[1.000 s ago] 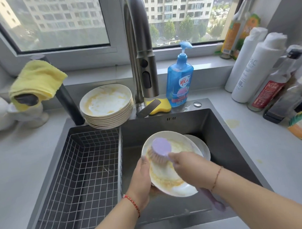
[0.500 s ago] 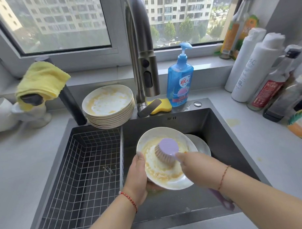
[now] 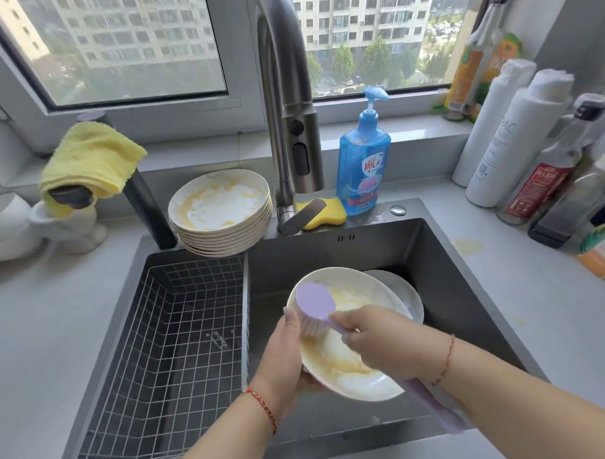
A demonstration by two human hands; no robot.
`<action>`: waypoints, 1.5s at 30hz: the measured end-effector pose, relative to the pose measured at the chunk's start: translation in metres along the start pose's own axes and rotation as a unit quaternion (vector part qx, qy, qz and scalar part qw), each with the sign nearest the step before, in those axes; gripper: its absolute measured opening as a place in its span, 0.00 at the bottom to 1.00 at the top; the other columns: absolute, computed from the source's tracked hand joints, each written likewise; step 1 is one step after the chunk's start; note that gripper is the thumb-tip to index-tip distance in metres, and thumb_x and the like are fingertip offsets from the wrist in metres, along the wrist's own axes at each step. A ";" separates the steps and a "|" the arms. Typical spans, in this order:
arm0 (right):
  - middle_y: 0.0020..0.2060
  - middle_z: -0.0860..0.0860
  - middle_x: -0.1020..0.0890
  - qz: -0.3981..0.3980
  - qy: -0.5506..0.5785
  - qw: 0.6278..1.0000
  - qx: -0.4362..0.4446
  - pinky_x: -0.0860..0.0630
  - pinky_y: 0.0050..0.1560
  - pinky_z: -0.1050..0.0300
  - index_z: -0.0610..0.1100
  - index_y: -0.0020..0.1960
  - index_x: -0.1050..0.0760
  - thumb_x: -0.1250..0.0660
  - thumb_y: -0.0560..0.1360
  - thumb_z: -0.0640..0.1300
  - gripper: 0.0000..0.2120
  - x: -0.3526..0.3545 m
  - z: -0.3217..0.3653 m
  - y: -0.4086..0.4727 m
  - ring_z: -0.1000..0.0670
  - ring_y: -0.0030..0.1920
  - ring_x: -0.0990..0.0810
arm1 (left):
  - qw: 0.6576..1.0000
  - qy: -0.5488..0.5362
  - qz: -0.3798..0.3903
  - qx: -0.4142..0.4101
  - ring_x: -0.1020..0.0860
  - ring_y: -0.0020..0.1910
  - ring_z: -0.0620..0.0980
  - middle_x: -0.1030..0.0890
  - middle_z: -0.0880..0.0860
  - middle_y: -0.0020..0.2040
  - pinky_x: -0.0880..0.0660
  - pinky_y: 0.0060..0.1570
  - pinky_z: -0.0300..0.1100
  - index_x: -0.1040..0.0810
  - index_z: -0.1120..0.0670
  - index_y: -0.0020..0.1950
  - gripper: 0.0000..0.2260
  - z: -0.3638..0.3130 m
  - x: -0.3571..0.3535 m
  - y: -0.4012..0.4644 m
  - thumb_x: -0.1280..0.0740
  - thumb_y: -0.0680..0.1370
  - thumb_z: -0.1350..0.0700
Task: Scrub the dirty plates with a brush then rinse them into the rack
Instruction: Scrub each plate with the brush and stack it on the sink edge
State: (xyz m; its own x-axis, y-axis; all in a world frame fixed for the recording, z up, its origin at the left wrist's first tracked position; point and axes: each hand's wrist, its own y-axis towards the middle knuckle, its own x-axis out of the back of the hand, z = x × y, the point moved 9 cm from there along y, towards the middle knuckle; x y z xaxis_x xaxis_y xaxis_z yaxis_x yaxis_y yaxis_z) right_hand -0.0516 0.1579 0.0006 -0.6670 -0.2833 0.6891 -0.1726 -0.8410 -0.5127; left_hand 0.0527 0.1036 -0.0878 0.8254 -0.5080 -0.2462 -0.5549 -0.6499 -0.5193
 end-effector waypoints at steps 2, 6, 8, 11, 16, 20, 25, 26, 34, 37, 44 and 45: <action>0.41 0.49 0.22 -0.048 -0.048 0.998 -0.014 0.31 0.39 0.57 0.47 0.67 0.30 0.48 0.80 0.42 0.18 0.011 -0.008 0.010 0.49 0.36 0.26 | 1.000 0.009 0.008 -0.016 0.15 0.50 0.60 0.15 0.55 0.55 0.19 0.37 0.54 0.25 0.46 0.63 0.25 -0.003 -0.002 -0.003 0.48 0.78 0.33; 0.48 0.48 0.24 -0.083 -0.272 0.956 -0.065 0.37 0.32 0.58 0.45 0.73 0.38 0.46 0.78 0.36 0.23 0.030 -0.024 0.001 0.51 0.34 0.31 | 0.996 0.029 -0.033 -0.075 0.16 0.50 0.59 0.16 0.54 0.54 0.19 0.38 0.56 0.26 0.49 0.63 0.24 -0.017 0.009 -0.001 0.45 0.76 0.35; 0.54 0.45 0.24 -0.004 -0.295 0.953 -0.067 0.34 0.38 0.57 0.41 0.71 0.35 0.46 0.80 0.38 0.19 0.024 -0.031 -0.008 0.47 0.43 0.29 | 0.993 0.040 -0.059 -0.089 0.16 0.53 0.57 0.16 0.53 0.55 0.18 0.45 0.60 0.26 0.49 0.63 0.24 -0.021 0.019 0.001 0.45 0.77 0.35; 0.47 0.45 0.30 0.082 -0.279 0.956 -0.037 0.40 0.31 0.60 0.38 0.67 0.31 0.47 0.81 0.36 0.16 0.003 -0.024 -0.027 0.48 0.44 0.33 | 0.990 0.052 -0.085 -0.102 0.18 0.56 0.55 0.16 0.50 0.57 0.22 0.55 0.64 0.25 0.46 0.62 0.26 -0.026 0.030 0.004 0.44 0.73 0.31; 0.34 0.51 0.31 0.094 -0.074 0.993 0.009 0.39 0.29 0.62 0.46 0.63 0.27 0.45 0.79 0.42 0.15 -0.006 -0.004 -0.026 0.55 0.28 0.36 | 0.991 0.056 -0.064 -0.105 0.18 0.58 0.55 0.16 0.51 0.56 0.23 0.59 0.63 0.24 0.46 0.61 0.27 -0.026 0.023 0.006 0.45 0.73 0.31; 0.39 0.53 0.24 -0.062 -0.083 0.995 0.011 0.34 0.38 0.61 0.53 0.69 0.32 0.48 0.80 0.42 0.20 0.025 0.009 0.004 0.52 0.37 0.30 | 0.996 0.037 -0.024 -0.079 0.17 0.55 0.61 0.16 0.54 0.56 0.21 0.50 0.67 0.25 0.46 0.63 0.28 -0.021 0.006 0.002 0.46 0.74 0.29; 0.32 0.53 0.36 -0.074 -0.220 0.971 -0.060 0.37 0.31 0.63 0.41 0.62 0.28 0.45 0.80 0.42 0.14 0.047 -0.015 -0.004 0.55 0.29 0.39 | 0.993 0.027 -0.061 -0.102 0.17 0.53 0.62 0.16 0.54 0.55 0.24 0.49 0.73 0.26 0.47 0.62 0.20 -0.033 0.016 -0.001 0.46 0.79 0.37; 0.31 0.52 0.37 -0.026 -0.228 0.971 -0.062 0.36 0.31 0.64 0.38 0.56 0.27 0.46 0.80 0.41 0.11 0.042 -0.016 -0.010 0.55 0.29 0.40 | 0.991 0.036 -0.068 -0.110 0.17 0.55 0.59 0.16 0.53 0.56 0.24 0.53 0.70 0.25 0.47 0.62 0.21 -0.036 0.019 0.000 0.45 0.78 0.36; 0.28 0.50 0.31 0.163 -0.104 0.980 -0.045 0.38 0.20 0.67 0.51 0.62 0.25 0.46 0.77 0.42 0.18 0.000 -0.017 -0.039 0.53 0.21 0.35 | 0.972 0.111 -0.099 -0.184 0.24 0.63 0.46 0.20 0.47 0.60 0.28 0.66 0.49 0.26 0.49 0.63 0.17 -0.054 0.031 0.002 0.49 0.84 0.44; 0.33 0.49 0.33 0.148 -0.268 0.951 -0.049 0.41 0.22 0.69 0.43 0.64 0.27 0.47 0.81 0.41 0.15 0.002 -0.025 -0.027 0.55 0.26 0.36 | 0.970 0.110 -0.094 -0.194 0.23 0.61 0.46 0.20 0.46 0.58 0.26 0.63 0.46 0.26 0.49 0.63 0.16 -0.060 0.032 0.001 0.49 0.84 0.46; 0.50 0.47 0.23 0.006 -0.451 0.885 -0.114 0.35 0.32 0.54 0.39 0.78 0.56 0.44 0.78 0.38 0.32 0.029 -0.037 -0.003 0.44 0.52 0.24 | 0.972 0.141 -0.051 -0.179 0.20 0.60 0.45 0.18 0.44 0.57 0.24 0.63 0.55 0.24 0.43 0.62 0.22 -0.052 0.021 0.003 0.47 0.79 0.33; 0.52 0.47 0.23 0.022 -0.460 0.881 -0.108 0.34 0.34 0.53 0.40 0.77 0.52 0.43 0.79 0.39 0.31 0.025 -0.038 -0.002 0.43 0.54 0.24 | 0.971 0.142 -0.057 -0.182 0.20 0.59 0.45 0.17 0.44 0.57 0.24 0.62 0.54 0.24 0.44 0.62 0.22 -0.053 0.022 0.002 0.47 0.78 0.34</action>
State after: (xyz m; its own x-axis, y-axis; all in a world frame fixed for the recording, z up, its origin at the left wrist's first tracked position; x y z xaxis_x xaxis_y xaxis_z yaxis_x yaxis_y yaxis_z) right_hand -0.0960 0.1699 -0.0006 0.1762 -0.6502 0.7390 -0.3618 -0.7410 -0.5657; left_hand 0.0637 0.0610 -0.0506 0.8501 -0.5233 0.0591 -0.5047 -0.8415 -0.1928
